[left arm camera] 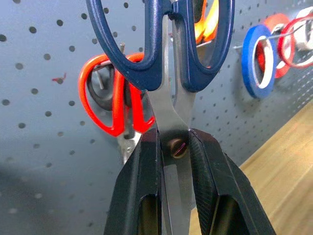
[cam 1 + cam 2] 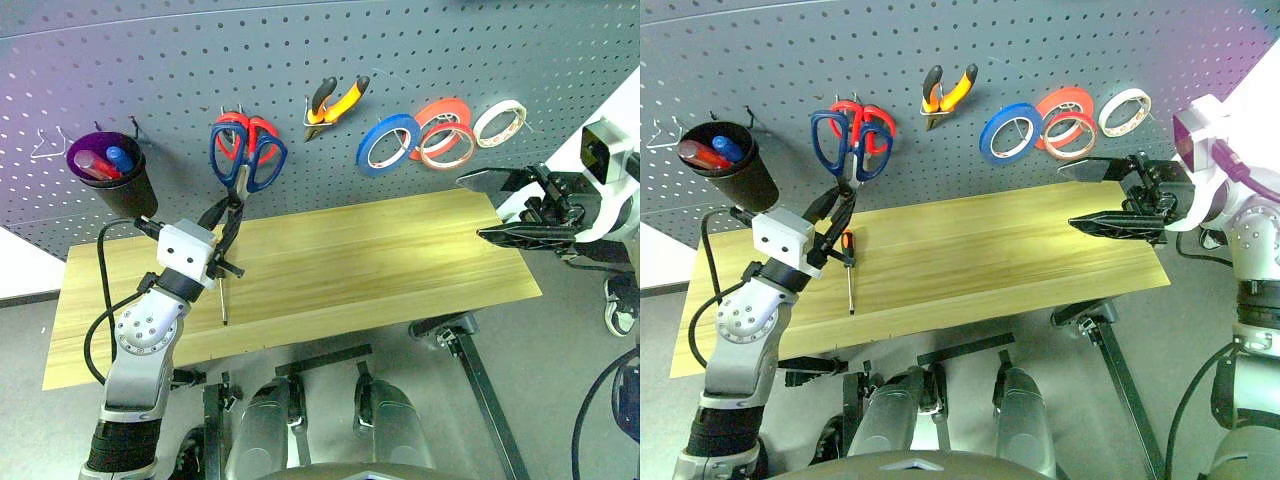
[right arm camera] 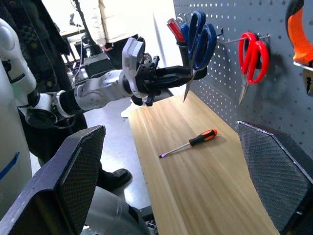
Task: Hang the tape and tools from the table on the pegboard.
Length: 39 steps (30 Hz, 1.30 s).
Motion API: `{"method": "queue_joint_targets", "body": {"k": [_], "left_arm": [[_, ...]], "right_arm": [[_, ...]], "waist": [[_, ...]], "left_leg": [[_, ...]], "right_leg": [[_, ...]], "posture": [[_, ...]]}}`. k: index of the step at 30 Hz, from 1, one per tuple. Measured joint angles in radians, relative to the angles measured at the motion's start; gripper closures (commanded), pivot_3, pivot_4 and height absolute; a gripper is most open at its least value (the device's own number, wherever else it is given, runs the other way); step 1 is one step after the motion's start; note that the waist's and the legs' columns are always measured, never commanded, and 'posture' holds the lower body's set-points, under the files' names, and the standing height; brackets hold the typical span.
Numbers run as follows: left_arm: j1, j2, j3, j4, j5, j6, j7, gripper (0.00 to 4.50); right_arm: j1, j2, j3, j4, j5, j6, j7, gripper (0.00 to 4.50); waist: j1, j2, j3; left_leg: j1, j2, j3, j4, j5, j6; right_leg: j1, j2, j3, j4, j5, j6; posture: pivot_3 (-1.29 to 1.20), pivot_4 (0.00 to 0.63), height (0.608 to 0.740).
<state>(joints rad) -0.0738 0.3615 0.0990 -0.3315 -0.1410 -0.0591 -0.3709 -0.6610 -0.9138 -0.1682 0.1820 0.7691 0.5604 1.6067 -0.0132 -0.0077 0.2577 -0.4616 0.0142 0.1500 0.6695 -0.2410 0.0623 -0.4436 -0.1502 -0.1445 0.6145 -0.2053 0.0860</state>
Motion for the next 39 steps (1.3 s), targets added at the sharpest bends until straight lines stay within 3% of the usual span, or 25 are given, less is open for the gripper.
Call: {"method": "queue_joint_targets", "body": {"k": [16,39], "left_arm": [[-0.086,-0.043,0.000,0.104,-0.087,0.015,-0.035,3.90],[-0.223,-0.091,-0.029,0.347,-0.064,-0.013,-0.041,3.90]], "right_arm": [[0.001,0.001,0.001,-0.002,-0.010,-0.002,-0.007,0.00],[0.015,0.002,-0.003,-0.050,-0.001,0.011,-0.040,0.00]], "waist": [[-0.002,0.000,0.000],[-0.002,0.000,0.000]], "left_leg": [[-0.001,0.000,0.000,0.008,-0.002,0.004],[-0.001,0.000,0.000,0.013,-0.004,0.006]], "right_leg": [[0.002,0.000,0.000,0.003,0.001,0.001],[0.002,-0.002,0.001,0.003,0.003,0.003]], "posture": [[-0.09,0.210,0.723],[-0.11,0.230,0.723]]}}
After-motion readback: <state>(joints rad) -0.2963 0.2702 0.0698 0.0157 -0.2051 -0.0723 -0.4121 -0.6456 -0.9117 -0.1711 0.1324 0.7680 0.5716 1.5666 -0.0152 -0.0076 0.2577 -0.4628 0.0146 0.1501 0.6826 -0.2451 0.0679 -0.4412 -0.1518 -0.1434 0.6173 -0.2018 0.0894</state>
